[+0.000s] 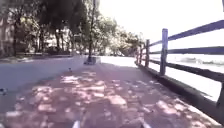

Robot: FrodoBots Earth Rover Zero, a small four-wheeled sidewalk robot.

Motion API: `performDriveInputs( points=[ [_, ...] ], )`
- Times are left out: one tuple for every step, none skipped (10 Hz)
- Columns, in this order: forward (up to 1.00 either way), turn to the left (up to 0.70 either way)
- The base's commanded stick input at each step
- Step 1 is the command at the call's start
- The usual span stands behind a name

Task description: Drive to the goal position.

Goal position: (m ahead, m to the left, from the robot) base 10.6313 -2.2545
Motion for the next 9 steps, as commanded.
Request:
performDriveInputs(
  points=[
    [1.00,0.00],
    [1.00,0.00],
    [1.00,0.00],
    [1.00,0.00],
    [1.00,0.00],
    [1.00,0.00],
    [1.00,0.00],
    [1.00,0.00],
    [1.00,-0.17]
  ],
)
